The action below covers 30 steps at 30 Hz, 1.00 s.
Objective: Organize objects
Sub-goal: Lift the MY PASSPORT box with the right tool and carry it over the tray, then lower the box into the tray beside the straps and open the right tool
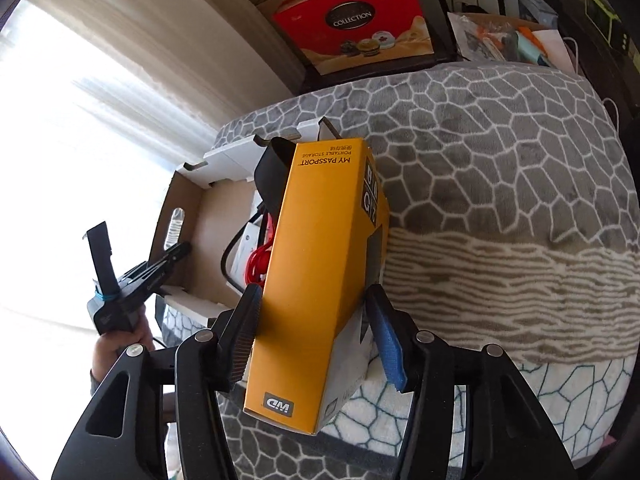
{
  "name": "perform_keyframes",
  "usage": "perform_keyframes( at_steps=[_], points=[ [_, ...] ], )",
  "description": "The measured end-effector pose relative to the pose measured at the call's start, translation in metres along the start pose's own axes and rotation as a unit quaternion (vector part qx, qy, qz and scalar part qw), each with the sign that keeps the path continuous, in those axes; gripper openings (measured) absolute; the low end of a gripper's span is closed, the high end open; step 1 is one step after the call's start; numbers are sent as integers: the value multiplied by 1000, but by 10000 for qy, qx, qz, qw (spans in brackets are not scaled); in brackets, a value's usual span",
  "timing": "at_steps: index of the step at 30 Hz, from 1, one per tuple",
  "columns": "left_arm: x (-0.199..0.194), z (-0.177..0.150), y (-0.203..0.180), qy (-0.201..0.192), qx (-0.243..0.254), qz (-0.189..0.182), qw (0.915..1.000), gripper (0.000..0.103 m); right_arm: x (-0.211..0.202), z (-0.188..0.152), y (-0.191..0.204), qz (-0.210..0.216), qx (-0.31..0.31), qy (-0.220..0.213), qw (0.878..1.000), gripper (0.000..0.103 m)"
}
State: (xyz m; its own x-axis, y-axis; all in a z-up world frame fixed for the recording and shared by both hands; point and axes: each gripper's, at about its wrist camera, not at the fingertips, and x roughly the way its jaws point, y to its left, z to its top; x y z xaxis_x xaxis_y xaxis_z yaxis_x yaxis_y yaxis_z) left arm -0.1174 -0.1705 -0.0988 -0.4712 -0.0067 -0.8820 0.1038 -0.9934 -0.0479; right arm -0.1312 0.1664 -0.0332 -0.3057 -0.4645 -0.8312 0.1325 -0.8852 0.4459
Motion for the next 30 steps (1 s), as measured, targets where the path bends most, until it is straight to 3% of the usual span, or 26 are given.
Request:
perform_keyframes(
  at_steps=[7,15,23,30],
  points=[
    [-1,0,2,6,-40,-78,10000,10,-10,2,8,-422,-355,-24,9985,46],
    [-3,-1,0,-37,86,-157,9998,9,-46,13,-1,-400,-199,-309,9985,43],
    [-5,-1,-1,-47,87,-176,9998,9,-71,36,20,-87,-148,-513,9985,43],
    [-4,-1,1,-22,40,-225,9997,9,-36,59,72,421,-226,-313,9984,43]
  ],
)
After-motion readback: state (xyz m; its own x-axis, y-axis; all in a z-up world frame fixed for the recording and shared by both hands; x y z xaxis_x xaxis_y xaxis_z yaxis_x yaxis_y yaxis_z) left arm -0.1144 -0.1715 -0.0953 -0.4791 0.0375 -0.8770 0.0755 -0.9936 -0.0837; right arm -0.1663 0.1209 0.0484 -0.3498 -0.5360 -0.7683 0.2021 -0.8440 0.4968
